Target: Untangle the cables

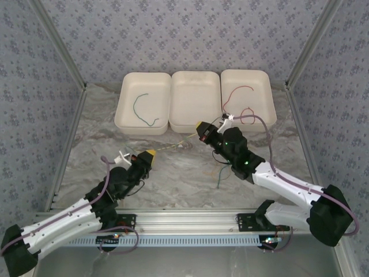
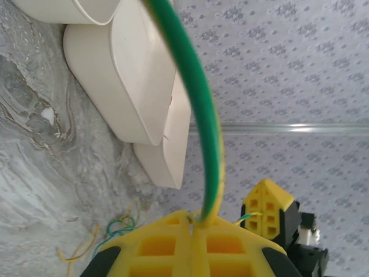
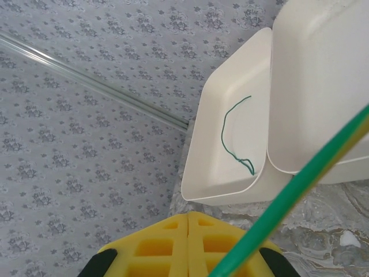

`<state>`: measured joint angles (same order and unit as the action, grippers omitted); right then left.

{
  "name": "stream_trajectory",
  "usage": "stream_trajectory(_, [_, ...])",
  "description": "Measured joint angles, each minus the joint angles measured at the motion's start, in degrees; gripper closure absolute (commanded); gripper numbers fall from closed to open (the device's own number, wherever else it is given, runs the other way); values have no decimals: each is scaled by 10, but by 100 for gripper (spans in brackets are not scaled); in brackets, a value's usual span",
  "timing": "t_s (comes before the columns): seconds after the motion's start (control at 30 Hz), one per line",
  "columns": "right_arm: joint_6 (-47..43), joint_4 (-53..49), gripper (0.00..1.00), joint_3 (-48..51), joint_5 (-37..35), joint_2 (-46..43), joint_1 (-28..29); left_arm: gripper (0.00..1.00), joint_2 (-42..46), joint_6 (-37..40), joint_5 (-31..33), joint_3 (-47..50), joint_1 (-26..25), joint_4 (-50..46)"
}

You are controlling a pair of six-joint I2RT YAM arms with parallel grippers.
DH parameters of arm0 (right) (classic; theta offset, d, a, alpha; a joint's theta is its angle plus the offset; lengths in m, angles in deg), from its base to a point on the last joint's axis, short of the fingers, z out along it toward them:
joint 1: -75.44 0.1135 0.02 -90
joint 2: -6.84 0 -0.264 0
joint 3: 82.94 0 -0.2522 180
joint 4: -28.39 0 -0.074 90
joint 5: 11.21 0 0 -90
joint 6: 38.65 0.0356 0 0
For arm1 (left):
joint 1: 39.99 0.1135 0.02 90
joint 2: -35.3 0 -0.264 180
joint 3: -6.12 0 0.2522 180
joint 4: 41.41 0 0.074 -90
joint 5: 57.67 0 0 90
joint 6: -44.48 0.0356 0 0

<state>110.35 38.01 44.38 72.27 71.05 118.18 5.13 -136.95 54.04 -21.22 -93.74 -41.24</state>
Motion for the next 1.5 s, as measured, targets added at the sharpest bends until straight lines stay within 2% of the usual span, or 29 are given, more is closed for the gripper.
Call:
stream_trajectory(0.1, [-26,-45,100,-30,-3,2,3,47,-10,-16,13,-19,0,-35])
stream_trajectory(0.13, [-39,-61,100,-46,-5,2,1,38,-11,-17,19,-31,1,-56])
stream_trajectory(0.2, [-68,-101,100,-85,-7,2,-4,31,-8,-10,23,-57,2,-110])
stream_trajectory(0.27, [-103,-143,100,-130,-5,2,-13,33,11,9,29,-87,2,-165])
stream_trajectory(0.37, [-158,-211,100,-190,18,4,-38,47,48,67,46,-143,4,-252])
stream_trajectory(0.47, [-223,-295,100,-258,53,24,-68,52,54,179,49,-231,18,-325])
stream_trajectory(0.6, [-302,-396,100,-337,104,66,-102,49,-36,362,-7,-379,43,-375])
stream_trajectory(0.77, [-359,-468,100,-358,152,89,-126,39,-206,534,-109,-495,43,-398])
stream_trajectory(0.87, [-371,-492,100,-363,185,103,-143,31,-292,615,-158,-508,28,-393])
stream_trajectory(1.0, [-374,-508,100,-376,229,124,-160,28,-379,701,-205,-506,-12,-388])
stream_trajectory(1.17, [-368,-515,100,-393,282,141,-180,27,-428,772,-209,-499,-43,-360])
stream_trajectory(1.5, [-342,-507,100,-401,351,151,-205,31,-476,840,-206,-488,-45,-324])
